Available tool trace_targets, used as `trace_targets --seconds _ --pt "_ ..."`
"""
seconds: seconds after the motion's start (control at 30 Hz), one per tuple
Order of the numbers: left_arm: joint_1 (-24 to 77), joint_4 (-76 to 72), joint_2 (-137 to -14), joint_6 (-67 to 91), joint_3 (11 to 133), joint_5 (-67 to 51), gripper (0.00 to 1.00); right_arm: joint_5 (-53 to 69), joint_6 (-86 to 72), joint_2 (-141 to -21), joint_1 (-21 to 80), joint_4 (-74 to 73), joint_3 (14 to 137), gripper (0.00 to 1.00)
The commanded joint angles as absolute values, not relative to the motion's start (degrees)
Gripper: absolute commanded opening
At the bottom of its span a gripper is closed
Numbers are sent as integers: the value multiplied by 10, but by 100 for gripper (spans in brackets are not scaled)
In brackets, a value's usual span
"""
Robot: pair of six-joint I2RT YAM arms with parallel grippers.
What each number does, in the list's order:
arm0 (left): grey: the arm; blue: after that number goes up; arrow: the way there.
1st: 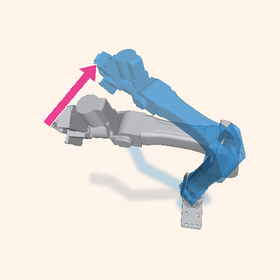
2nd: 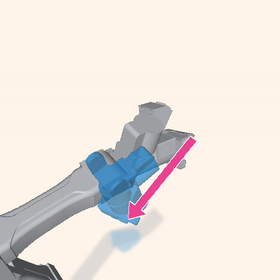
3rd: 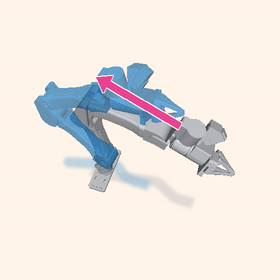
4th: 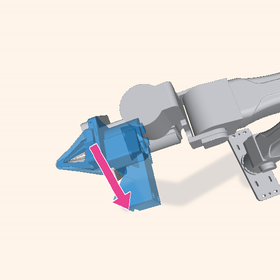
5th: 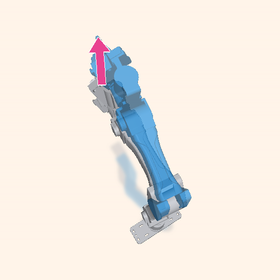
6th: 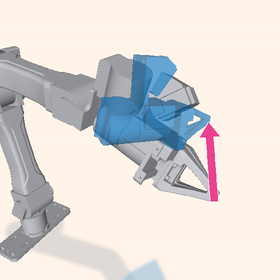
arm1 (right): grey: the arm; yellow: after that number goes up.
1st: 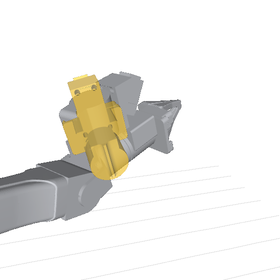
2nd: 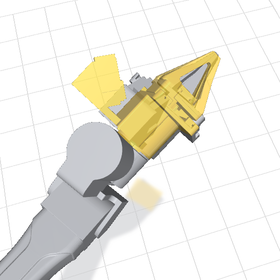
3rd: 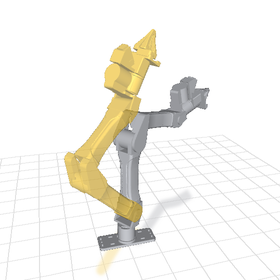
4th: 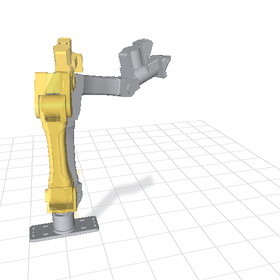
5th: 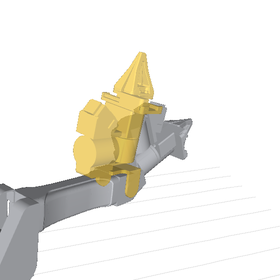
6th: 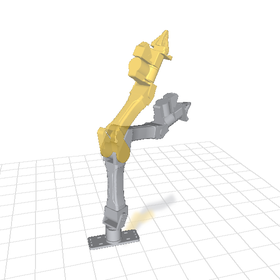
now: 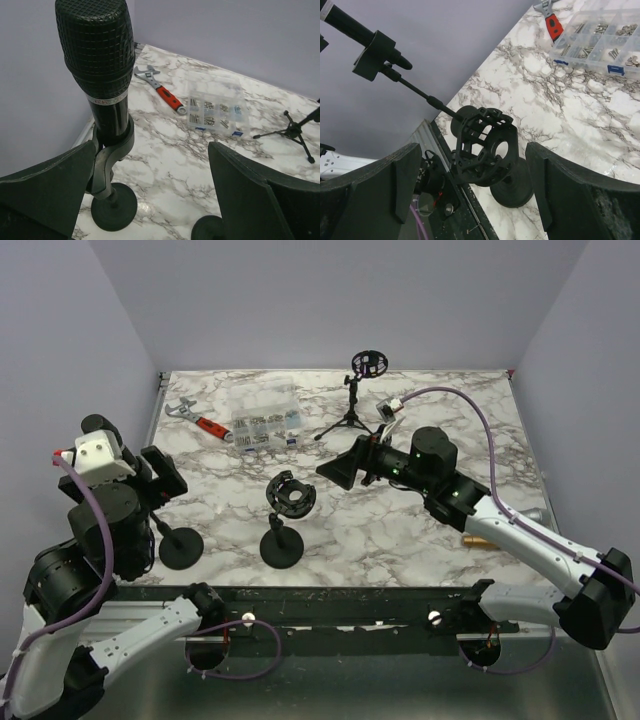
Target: Remove the microphone from the stand
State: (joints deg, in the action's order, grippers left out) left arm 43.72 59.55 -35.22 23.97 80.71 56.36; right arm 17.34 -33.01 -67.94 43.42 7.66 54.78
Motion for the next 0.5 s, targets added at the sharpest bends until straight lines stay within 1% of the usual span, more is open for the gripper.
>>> trace_targets --seconds 0.0,0.1,0.23,0.3,0.47 --pt "418 612 -382 249 808 635 99 166 -342 -657 436 79 535 93" --pt "383 602 -393 242 797 617 99 157 -345 -647 436 77 530 93" --pt "270 528 -389 201 758 538 99 157 -345 -649 436 70 534 93" --pt "230 492 -386 186 742 506 99 158 -346 -651 436 70 535 93" --pt "203 429 -397 150 712 492 99 157 -346 -657 436 65 535 93"
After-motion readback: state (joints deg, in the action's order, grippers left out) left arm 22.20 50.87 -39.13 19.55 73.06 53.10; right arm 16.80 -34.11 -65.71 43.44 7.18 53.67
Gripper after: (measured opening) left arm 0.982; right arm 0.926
